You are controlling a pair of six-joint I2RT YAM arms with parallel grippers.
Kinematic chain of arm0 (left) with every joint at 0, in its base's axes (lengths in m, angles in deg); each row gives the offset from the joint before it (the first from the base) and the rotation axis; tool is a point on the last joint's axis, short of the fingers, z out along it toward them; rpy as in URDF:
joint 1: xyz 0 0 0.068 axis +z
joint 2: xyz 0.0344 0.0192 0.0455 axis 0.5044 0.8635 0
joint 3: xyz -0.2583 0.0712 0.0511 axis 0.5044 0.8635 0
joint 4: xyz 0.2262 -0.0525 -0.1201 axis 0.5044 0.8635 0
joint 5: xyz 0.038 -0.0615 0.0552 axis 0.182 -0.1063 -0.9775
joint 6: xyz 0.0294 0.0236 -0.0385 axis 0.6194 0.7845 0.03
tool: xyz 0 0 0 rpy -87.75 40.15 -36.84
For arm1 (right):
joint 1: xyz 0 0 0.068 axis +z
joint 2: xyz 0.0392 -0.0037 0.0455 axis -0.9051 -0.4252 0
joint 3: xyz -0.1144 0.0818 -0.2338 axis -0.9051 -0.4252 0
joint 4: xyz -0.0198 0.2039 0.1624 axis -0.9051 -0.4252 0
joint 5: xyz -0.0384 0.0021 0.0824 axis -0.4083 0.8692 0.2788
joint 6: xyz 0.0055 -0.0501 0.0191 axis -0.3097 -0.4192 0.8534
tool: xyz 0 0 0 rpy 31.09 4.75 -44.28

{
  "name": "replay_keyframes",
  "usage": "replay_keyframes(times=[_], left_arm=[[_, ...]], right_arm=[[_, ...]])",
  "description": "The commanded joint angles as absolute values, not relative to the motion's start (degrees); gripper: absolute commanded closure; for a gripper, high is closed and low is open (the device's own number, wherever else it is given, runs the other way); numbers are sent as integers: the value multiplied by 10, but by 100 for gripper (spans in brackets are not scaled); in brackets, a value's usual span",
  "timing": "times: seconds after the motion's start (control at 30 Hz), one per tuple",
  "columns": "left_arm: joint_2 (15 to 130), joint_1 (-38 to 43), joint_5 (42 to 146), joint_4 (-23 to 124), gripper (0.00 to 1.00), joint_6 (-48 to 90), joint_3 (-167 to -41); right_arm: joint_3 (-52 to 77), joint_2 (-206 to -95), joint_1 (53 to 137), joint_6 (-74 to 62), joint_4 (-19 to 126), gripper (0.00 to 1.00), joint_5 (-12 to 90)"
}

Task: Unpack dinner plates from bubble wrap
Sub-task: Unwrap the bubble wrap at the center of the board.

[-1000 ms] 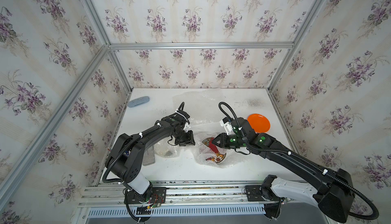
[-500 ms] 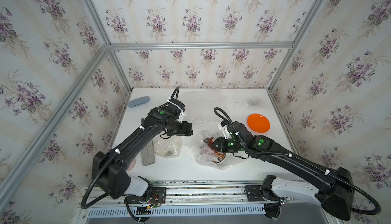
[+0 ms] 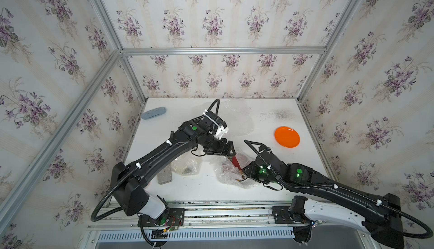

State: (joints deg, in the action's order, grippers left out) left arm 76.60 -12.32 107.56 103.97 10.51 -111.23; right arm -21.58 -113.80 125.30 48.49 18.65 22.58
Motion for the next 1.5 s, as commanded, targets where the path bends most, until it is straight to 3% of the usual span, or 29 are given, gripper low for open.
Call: replay_keyframes(times=[0.0, 0.2, 0.4, 0.67, 0.87, 1.03, 1.17, 1.47], left_arm=[[799, -144, 1105, 960, 12, 80, -1101], [861, -150, 1104, 899, 14, 82, -1079], [888, -130, 1075, 898, 16, 132, -1046], [894, -48, 1088, 883, 32, 163, -979], [891, -43, 1098, 871, 48, 157, -957], [874, -43, 1071, 869, 56, 156, -928], [873, -43, 1062, 871, 65, 146, -914], [885, -50, 1048, 895, 69, 146, -918]], right_arm=[[-219, -1109, 1252, 562, 139, 80, 156], [-241, -1081, 1252, 601, 154, 86, 153], [-240, -1142, 1252, 581, 206, 87, 179], [-198, -1251, 1252, 516, 236, 87, 216], [-194, -1303, 1246, 479, 274, 87, 256], [-200, -1360, 1238, 442, 312, 87, 284], [-225, -1391, 1204, 419, 330, 88, 291], [-265, -1364, 1072, 350, 340, 89, 266]])
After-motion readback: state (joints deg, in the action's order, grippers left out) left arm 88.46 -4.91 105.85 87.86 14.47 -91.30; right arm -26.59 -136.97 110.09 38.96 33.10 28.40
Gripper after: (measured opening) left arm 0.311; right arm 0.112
